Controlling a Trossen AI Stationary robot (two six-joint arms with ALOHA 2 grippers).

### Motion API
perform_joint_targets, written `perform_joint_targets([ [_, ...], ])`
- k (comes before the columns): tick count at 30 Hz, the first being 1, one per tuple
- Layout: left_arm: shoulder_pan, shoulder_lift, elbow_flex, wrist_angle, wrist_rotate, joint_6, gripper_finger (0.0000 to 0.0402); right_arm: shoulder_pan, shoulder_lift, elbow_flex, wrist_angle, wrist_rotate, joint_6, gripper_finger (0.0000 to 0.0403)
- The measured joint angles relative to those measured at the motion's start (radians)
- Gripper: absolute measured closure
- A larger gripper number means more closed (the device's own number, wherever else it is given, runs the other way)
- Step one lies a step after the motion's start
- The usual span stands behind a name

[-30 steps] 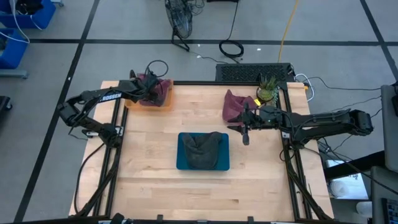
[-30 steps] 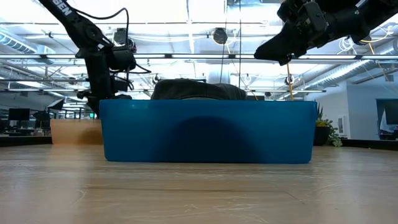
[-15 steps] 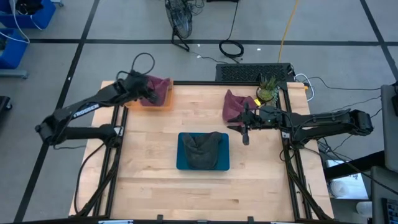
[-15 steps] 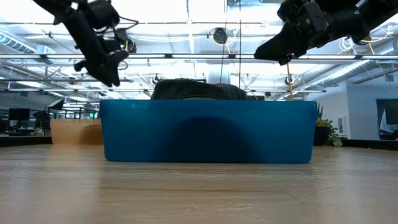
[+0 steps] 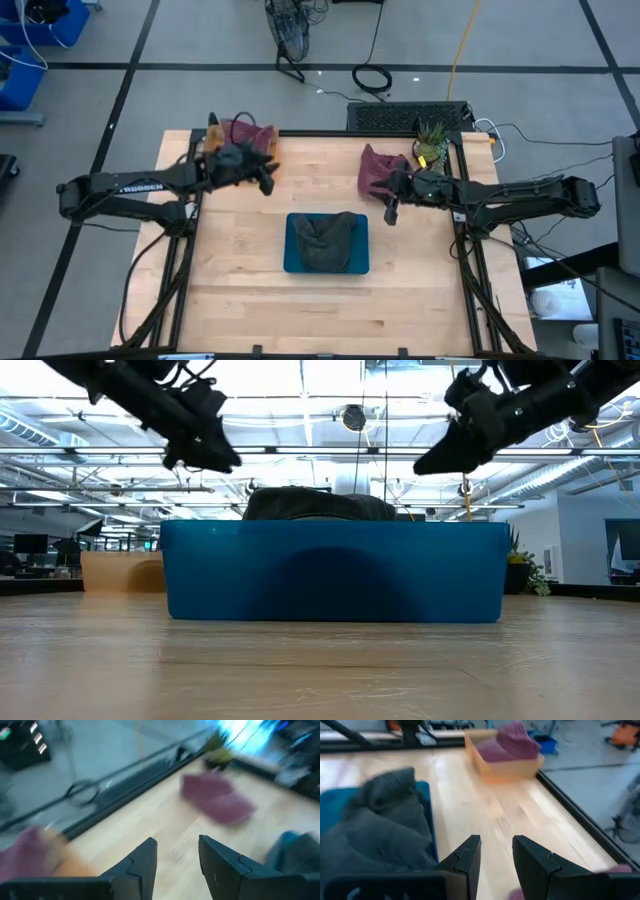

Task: Pick & Place hat
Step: Put the red cap into the orange bin

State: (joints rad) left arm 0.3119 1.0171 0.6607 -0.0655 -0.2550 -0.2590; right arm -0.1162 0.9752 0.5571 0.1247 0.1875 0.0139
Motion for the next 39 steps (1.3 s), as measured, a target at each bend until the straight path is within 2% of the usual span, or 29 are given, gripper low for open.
perform_joint_targets([
  [5, -0.062, 0.001, -0.158, 0.364, 0.020, 0.028, 0.0252, -0.003, 0.000, -0.020, -0.020, 0.028, 0.001, 0.0303],
  [8, -0.066, 0.001, -0.264, 0.574, 0.124, 0.043, 0.0252, -0.016, 0.000, -0.077, 0.053, 0.027, 0.013, 0.0303],
  [12, -0.056, -0.002, -0.373, 0.752, 0.239, 0.096, 0.0252, -0.063, 0.001, -0.194, 0.237, 0.028, 0.070, 0.0303],
  [15, -0.026, -0.037, -0.390, 0.803, 0.274, 0.072, 0.0252, -0.117, 0.001, -0.265, 0.353, 0.029, 0.120, 0.0303],
  [17, -0.012, -0.046, -0.383, 0.803, 0.300, 0.047, 0.0252, -0.157, 0.001, -0.281, 0.370, 0.029, 0.153, 0.0303],
  [21, -0.003, -0.050, -0.376, 0.808, 0.381, 0.055, 0.0252, -0.211, 0.001, -0.255, 0.291, 0.019, 0.167, 0.0303],
  [23, -0.002, -0.050, -0.375, 0.820, 0.391, 0.073, 0.0252, -0.217, 0.001, -0.221, 0.215, -0.008, 0.158, 0.0302],
  [25, 0.001, -0.050, -0.375, 0.832, 0.391, 0.079, 0.0252, -0.193, 0.001, -0.191, 0.120, -0.035, 0.142, 0.0299],
  [27, 0.009, -0.051, -0.375, 0.852, 0.391, 0.081, 0.0252, -0.147, 0.012, -0.173, 0.036, -0.019, 0.103, 0.0294],
  [30, 0.027, -0.051, -0.375, 0.864, 0.412, 0.078, 0.0252, -0.083, 0.017, -0.162, -0.041, 0.108, 0.033, 0.0282],
  [34, 0.043, -0.051, -0.375, 0.871, 0.416, 0.062, 0.0252, -0.058, 0.021, -0.157, -0.031, 0.147, 0.017, 0.0257],
  [37, 0.043, -0.051, -0.375, 0.871, 0.416, 0.052, 0.0252, -0.018, 0.076, -0.157, -0.044, 0.133, 0.002, 0.0233],
  [39, 0.043, -0.051, -0.375, 0.872, 0.416, 0.051, 0.0252, 0.020, 0.131, -0.157, -0.033, 0.181, -0.026, 0.0218],
])
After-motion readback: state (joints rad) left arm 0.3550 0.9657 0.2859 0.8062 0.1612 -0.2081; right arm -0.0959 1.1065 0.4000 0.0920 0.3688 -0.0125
